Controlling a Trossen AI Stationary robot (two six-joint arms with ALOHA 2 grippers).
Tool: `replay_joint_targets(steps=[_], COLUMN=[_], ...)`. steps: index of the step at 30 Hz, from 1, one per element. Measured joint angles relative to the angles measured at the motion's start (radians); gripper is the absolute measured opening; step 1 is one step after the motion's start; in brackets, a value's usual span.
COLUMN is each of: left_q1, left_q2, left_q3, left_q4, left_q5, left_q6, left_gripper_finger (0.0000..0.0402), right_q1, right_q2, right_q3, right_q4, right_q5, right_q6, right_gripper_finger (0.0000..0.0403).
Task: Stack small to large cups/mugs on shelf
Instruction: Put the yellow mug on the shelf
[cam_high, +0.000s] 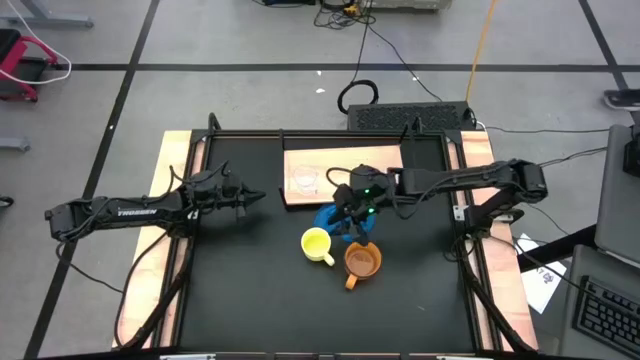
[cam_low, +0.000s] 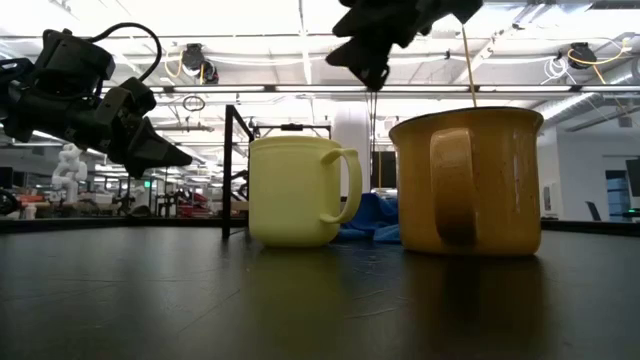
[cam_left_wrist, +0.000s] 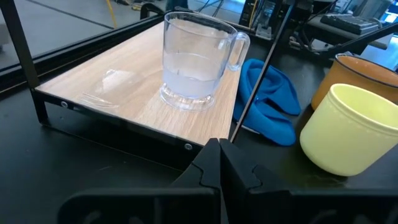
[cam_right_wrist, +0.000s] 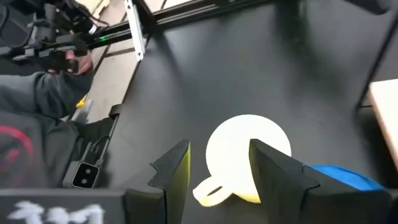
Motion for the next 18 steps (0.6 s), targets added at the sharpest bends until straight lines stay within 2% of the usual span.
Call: replay_joint_targets(steps=[12, 18], left_q1=[0.0, 0.0], left_q2=[0.0, 0.0], left_q3=[0.0, 0.0], left_q4=[0.001, 0.0], left_q5=[0.0, 0.001], left_q6=[0.005, 0.006], left_gripper_finger=[0.0001, 0.0001], right_q1=[0.016, 0.01], right_q2=[0.149, 0.184], right_q3=[0.124, 0.156], right_q4=[-0.111, -0.148], right_q5=[-0.002, 0.002], right_q6=[-0.055, -0.052], right_gripper_finger=[0.0158, 0.0158])
